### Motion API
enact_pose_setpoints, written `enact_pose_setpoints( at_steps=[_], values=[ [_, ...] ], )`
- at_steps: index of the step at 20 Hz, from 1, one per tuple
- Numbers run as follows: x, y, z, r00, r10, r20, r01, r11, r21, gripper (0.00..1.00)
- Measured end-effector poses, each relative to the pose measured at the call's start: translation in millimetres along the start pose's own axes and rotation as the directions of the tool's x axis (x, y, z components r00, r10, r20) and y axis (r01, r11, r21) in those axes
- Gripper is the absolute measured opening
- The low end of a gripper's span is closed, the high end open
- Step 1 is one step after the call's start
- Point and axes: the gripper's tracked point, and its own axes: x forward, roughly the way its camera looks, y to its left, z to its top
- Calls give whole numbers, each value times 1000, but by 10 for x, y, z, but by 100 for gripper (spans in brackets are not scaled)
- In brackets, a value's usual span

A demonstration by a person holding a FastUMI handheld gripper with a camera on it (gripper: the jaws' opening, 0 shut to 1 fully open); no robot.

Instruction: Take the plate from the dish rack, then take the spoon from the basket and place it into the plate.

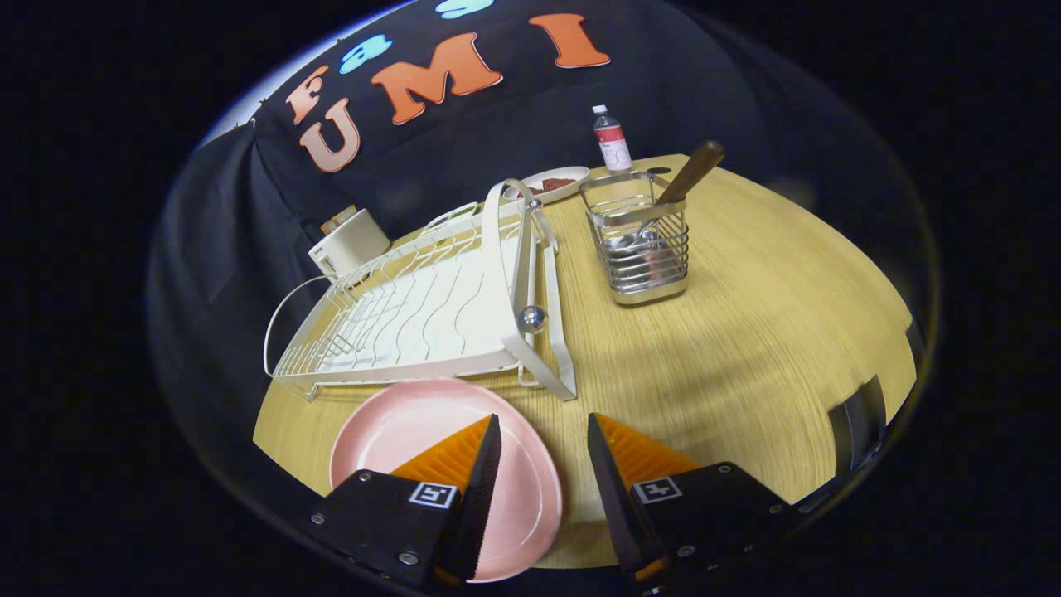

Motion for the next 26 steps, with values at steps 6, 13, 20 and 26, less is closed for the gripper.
enact_pose_setpoints(
  at_steps=[6,13,20,26],
  values=[
    [-116,-226,464,983,-57,176,71,995,-77,86],
    [-100,-455,904,957,-98,274,125,989,-80,92],
    [33,-749,1523,902,-152,404,179,983,-30,91],
    [294,-788,1590,899,-160,408,200,978,-57,72]
  ],
)
